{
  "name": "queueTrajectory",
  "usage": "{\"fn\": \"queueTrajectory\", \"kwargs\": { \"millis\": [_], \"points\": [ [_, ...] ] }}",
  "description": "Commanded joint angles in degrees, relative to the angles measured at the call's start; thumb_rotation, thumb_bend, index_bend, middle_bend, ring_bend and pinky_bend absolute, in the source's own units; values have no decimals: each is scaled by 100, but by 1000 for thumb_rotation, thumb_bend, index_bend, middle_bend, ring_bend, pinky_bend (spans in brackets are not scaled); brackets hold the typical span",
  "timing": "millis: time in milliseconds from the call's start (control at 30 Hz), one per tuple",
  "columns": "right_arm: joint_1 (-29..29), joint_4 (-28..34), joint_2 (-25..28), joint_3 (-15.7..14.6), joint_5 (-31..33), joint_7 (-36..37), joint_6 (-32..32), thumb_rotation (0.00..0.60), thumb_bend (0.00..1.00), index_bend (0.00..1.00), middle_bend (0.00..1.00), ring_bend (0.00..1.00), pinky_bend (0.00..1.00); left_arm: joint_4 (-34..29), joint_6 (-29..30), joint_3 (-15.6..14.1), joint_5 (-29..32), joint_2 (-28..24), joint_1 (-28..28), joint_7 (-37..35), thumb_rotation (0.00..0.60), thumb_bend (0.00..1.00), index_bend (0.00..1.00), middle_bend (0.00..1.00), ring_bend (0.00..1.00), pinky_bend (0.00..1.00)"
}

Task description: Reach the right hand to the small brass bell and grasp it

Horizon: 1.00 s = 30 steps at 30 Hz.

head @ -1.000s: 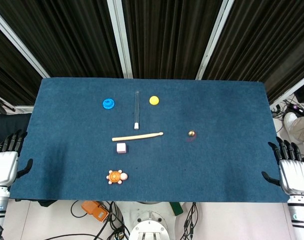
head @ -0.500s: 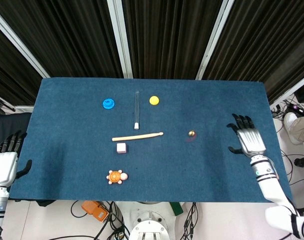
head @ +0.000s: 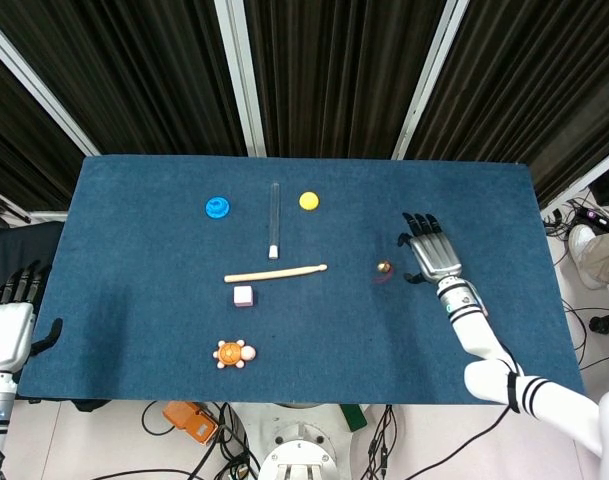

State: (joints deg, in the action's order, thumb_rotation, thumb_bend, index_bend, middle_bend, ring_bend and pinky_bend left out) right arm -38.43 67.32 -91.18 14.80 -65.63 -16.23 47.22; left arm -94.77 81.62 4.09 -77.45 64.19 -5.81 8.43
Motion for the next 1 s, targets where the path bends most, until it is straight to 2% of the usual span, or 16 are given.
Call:
{"fn": "queueTrajectory", "kwargs": {
  "millis": [33, 367, 833, 1000],
  "points": [
    [-119, -226, -168, -51, 42, 36, -100, 600, 284, 442, 74, 88, 57, 4, -2, -7, -4, -1, 1, -6, 600, 357, 4, 0, 30, 156],
    [-425, -795, -573, -92, 113, 252, -372, 600, 294, 488, 74, 88, 63, 18, -31, -5, 4, 9, -21, 31, 600, 357, 4, 0, 29, 156],
    [-646, -1048, -808, -144, 186, 240, -462, 600, 307, 543, 74, 87, 66, 11, -48, -44, -29, 44, -32, 121, 600, 357, 4, 0, 29, 156],
    [-681, -1078, -830, -185, 255, 148, -503, 600, 398, 604, 74, 87, 71, -17, -74, -39, 3, 36, -37, 112, 600, 357, 4, 0, 30, 156]
  ]
}}
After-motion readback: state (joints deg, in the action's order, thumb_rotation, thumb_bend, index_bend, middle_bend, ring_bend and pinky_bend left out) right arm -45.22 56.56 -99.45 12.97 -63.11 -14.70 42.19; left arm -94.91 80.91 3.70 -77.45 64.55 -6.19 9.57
